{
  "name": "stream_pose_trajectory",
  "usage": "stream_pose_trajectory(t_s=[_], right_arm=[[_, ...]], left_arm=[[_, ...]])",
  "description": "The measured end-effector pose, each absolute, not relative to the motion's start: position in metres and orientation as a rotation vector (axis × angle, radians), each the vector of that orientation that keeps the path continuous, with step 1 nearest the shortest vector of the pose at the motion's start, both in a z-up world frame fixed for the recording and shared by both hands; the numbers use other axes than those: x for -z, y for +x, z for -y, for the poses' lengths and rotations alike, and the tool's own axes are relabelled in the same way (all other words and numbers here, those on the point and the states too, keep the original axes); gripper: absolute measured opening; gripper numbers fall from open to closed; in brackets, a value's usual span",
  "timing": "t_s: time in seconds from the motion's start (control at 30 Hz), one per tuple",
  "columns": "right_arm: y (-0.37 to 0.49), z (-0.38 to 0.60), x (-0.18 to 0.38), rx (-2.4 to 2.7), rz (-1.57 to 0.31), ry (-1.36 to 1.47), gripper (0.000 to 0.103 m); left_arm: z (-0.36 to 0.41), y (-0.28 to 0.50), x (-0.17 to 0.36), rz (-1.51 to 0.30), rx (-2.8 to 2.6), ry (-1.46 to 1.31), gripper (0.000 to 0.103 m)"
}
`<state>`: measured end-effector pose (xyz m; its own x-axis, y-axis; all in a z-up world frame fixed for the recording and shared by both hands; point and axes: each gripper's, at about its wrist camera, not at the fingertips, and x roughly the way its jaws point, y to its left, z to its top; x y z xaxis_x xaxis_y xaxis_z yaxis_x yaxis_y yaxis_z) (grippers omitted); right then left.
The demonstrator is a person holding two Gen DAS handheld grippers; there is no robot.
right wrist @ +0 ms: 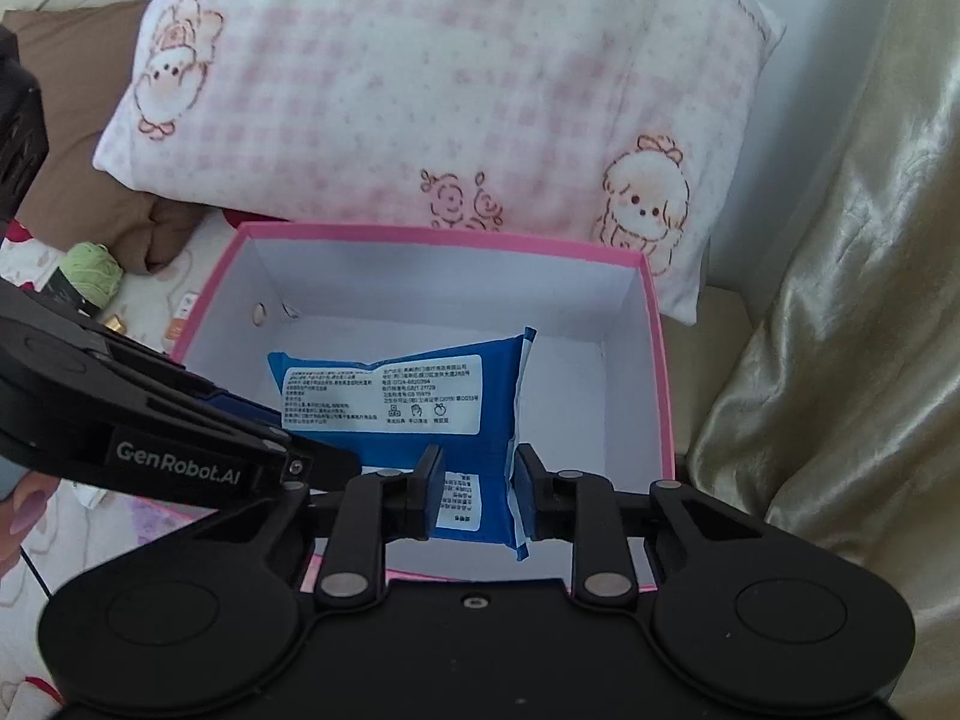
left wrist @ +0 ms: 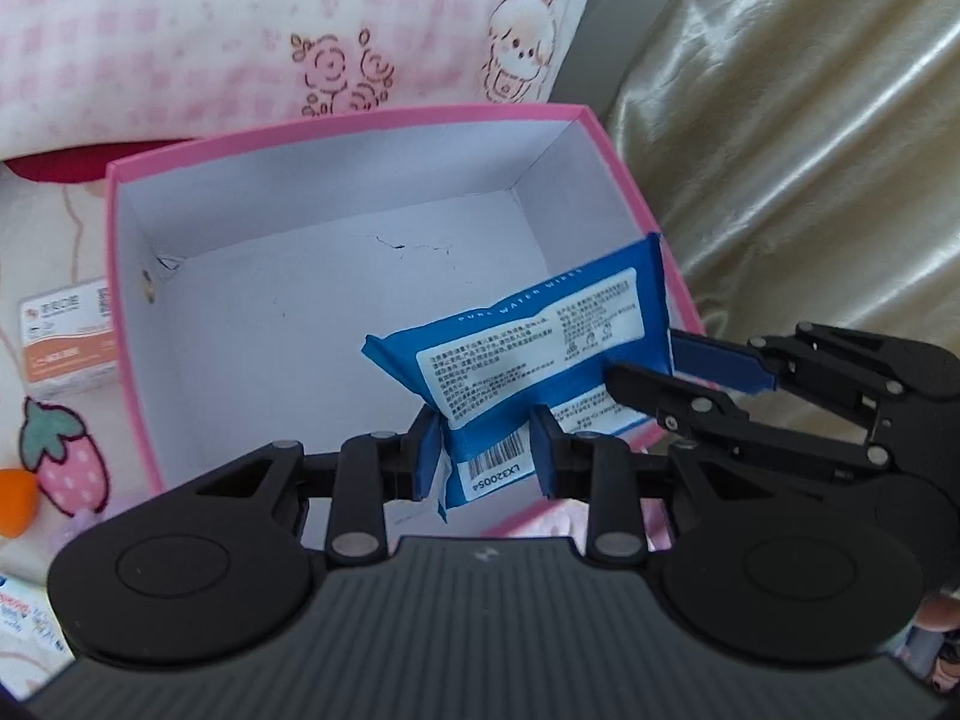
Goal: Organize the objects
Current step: 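Lift the blue wet-wipe pack with the left gripper over the pink box, then open the left gripper to drop the wipe pack into the pink box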
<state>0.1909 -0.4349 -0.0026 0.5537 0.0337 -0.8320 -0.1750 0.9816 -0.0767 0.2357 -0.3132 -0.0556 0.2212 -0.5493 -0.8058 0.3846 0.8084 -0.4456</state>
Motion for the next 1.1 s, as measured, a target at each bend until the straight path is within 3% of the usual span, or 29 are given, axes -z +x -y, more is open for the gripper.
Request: stream_pose_trajectory(t_s=[0.37, 0.53, 0.63, 0.87, 1.1], right_arm=[[0.222, 0.441, 0.061, -0.054, -1.12, -0.277, 0.021], [0.227, 0.438, 0.071, -0.031, -1.146, -0.332, 0.016], [0.23, 0.438, 0.075, -0.012, -1.162, -0.345, 0.01], [0.227, 0.439, 0.071, 0.034, -1.139, -0.313, 0.011], [0.203, 0.442, 0.036, 0.008, -1.065, -0.196, 0.025]], left_arm=[[0.338, 0.264, 0.129, -1.341, 0.606, -0.265, 0.029], [0.344, 0.258, 0.141, -1.328, 0.577, -0.278, 0.028], [0.347, 0.258, 0.144, -1.338, 0.592, -0.305, 0.019], [0.345, 0.257, 0.142, -1.323, 0.584, -0.301, 0.02], [0.342, 0.243, 0.113, -1.208, 0.558, -0.037, 0.024]])
